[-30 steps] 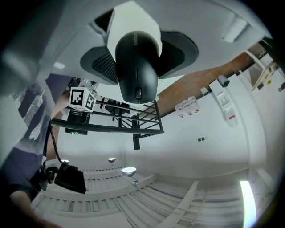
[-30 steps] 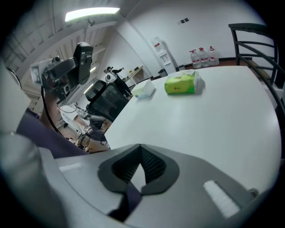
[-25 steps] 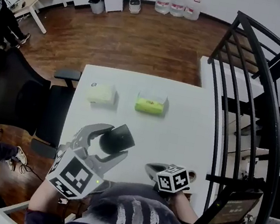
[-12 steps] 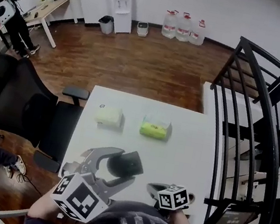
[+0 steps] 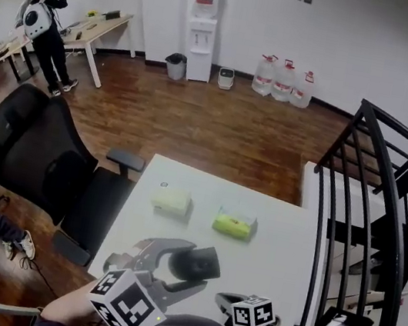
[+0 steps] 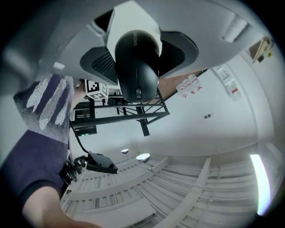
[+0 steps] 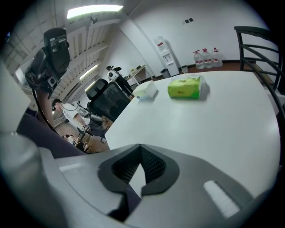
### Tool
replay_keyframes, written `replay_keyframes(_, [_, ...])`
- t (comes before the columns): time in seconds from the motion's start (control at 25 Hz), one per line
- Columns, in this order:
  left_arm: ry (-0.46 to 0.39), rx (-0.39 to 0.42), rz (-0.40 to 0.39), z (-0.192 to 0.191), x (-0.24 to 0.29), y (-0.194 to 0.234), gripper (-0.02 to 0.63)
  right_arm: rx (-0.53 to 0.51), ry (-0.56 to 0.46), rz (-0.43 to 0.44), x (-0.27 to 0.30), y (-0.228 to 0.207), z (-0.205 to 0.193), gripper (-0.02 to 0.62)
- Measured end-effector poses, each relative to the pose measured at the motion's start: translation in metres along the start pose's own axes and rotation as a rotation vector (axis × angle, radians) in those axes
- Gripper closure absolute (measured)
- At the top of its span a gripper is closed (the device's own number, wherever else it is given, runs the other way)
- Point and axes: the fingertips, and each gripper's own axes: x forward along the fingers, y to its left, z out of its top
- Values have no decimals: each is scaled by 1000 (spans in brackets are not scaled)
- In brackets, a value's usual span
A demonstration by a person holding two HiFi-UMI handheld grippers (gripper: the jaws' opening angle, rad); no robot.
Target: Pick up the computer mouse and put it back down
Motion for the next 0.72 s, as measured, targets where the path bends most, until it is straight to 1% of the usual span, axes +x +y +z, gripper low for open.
replay_keyframes(0.08, [-21,-23,25,6,-2,10,301,0,4,1,-2,0,5,592])
replay_keyframes(0.2, [-18,-34,42,7,-3,18,301,-2,11,7,-3,4,8,592])
replay_keyframes(0.36, [-9,-39,41,6,-4,18,301,-9,14,11,-2,4,9,592])
replay_keyframes(0.56, [-9,-46,59,13,-12,21,302,-1,12,15,-6,6,8,592])
replay_keyframes(0.72, [1,-69,86,3,-21,18,302,-16,19,30,3,10,2,592])
